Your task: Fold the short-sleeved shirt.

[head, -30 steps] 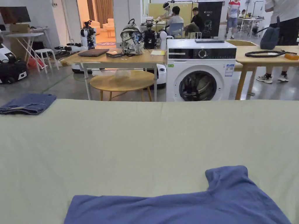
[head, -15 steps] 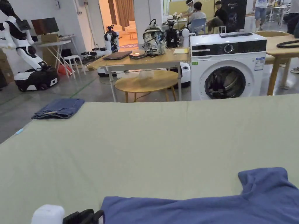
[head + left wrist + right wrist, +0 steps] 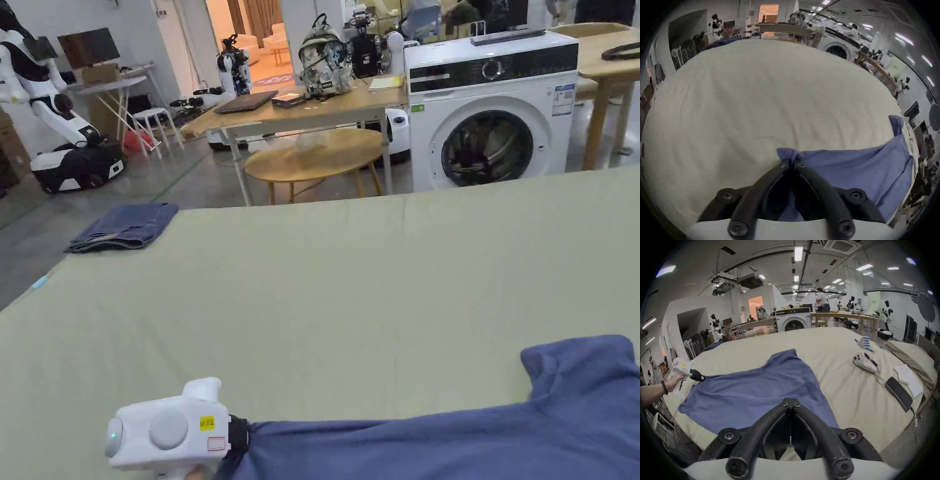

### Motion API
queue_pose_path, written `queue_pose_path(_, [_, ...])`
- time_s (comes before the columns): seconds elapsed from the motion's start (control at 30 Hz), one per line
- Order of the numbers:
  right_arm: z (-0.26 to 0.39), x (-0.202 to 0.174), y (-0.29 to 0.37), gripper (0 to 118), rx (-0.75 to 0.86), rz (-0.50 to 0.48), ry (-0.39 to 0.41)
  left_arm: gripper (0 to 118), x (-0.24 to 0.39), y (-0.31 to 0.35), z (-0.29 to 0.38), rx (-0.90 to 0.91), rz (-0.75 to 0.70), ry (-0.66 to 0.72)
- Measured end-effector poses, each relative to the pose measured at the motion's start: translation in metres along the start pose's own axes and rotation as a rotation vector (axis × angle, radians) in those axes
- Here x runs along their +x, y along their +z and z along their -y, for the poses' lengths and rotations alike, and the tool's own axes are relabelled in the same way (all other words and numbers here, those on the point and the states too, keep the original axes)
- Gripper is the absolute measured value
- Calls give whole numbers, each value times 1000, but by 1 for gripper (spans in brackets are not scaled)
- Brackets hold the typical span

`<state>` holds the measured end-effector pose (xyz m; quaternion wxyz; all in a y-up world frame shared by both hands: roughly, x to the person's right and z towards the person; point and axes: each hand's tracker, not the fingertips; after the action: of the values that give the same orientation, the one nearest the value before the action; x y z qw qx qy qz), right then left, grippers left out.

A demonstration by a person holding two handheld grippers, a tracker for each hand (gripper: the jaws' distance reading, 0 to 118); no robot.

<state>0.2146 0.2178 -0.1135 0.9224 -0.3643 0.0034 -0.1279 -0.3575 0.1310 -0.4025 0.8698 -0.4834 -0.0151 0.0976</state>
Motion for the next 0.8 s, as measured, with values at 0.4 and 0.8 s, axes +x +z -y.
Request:
queue_pose_path(0.4, [-143, 33, -140, 66, -114, 89, 133, 0, -8, -2, -13, -86, -2, -58])
queue_pose_path(0.8, [-158, 58, -255, 0, -272, 168, 125, 0, -3, -2, -14, -106, 21, -56])
